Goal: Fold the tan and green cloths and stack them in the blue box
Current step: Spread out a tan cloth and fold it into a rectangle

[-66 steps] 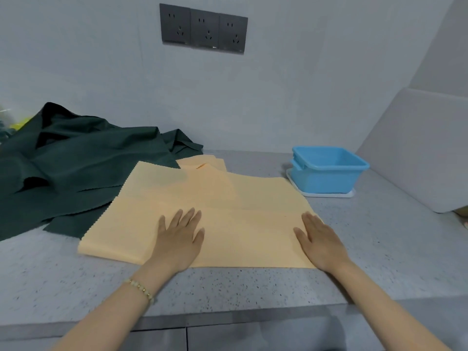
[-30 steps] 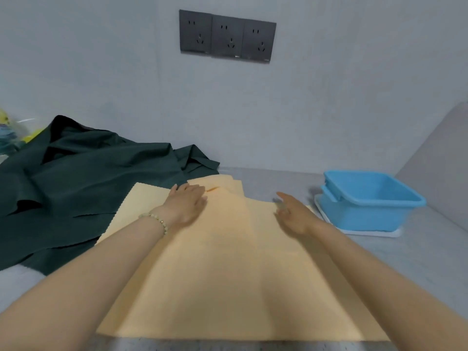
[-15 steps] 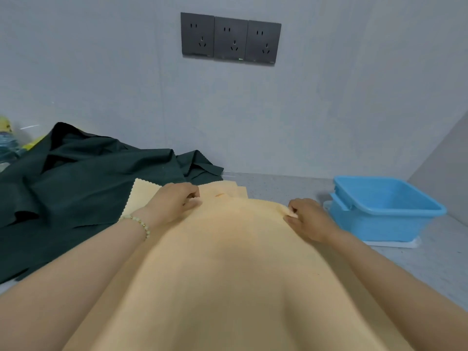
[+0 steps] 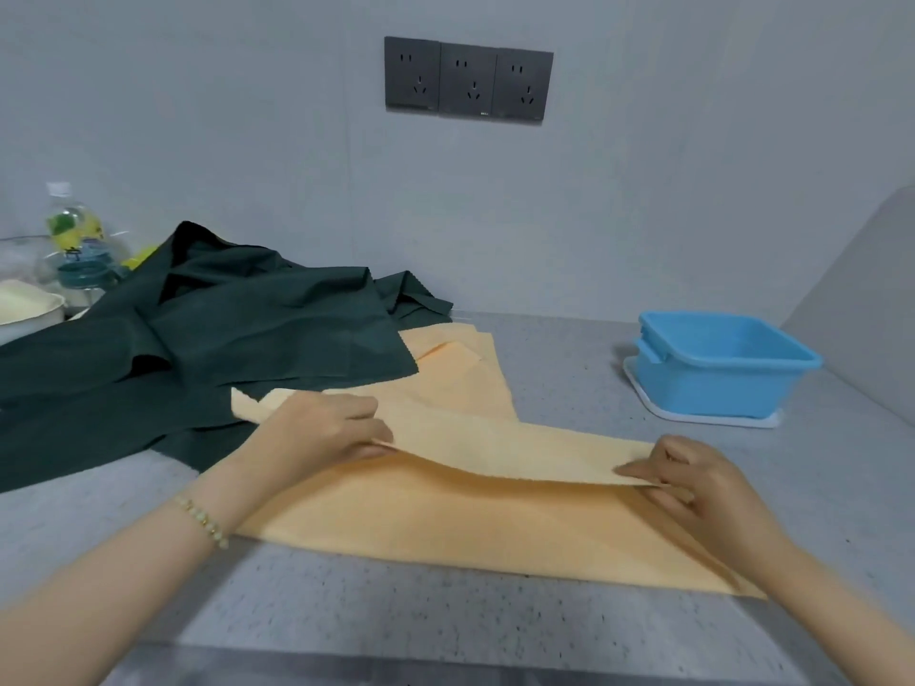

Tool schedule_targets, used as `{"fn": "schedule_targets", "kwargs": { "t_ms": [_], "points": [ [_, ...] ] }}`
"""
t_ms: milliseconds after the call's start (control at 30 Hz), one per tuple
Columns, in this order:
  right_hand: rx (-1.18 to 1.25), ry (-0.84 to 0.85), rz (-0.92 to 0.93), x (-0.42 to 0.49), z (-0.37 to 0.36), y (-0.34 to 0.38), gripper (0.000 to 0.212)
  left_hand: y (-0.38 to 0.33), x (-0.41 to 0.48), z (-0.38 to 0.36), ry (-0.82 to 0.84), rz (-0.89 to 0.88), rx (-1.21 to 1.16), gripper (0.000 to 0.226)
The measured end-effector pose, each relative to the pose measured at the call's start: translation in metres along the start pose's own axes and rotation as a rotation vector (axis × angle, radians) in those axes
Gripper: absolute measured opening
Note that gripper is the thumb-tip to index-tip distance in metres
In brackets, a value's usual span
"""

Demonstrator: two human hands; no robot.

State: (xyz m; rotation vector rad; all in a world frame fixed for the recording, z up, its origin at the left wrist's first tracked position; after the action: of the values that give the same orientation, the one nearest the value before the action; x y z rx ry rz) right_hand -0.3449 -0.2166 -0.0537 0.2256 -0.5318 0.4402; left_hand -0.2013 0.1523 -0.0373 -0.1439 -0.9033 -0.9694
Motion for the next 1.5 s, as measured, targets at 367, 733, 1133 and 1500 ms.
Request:
{"fn": "schedule_targets", "kwargs": {
  "t_ms": [367,733,1133,1500],
  "points": [
    [-0.153,0.087,0.025,-0.053,-0.008,0.044,0.038,-0.039,-0.050,0.013,0.144,0.095,-0.166,0.065],
    [-0.216,0.193,0.051,-0.065,-0.005,0.043,0.057,-0.046,-0.066,0.012,0.383,0.082,-0.244,0.051],
    [0.144,0.113,-0.313,0.049,-0.045,0.079,0.047,-0.051,0.008,-0.009,0.548,0.572,-0.355,0.046],
    [-0.003,0.492,-0.375,0.068,-0.129,0.094,0.058,-0.078,-0.002,-0.073,0.932,0.679,-0.116,0.053]
  ]
}}
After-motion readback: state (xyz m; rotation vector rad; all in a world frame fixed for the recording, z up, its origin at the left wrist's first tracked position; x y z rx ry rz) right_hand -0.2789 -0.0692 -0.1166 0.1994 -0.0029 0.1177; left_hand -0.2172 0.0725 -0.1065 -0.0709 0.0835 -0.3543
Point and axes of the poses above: each hand's wrist, its own x-axis towards the middle knuckle, its own z-axis out of the back of the hand, y = z × x, the point moved 1 cm from there along x, towards the middle knuckle, and after that the axes turned 9 degrees about z, right-handed, at the moved point
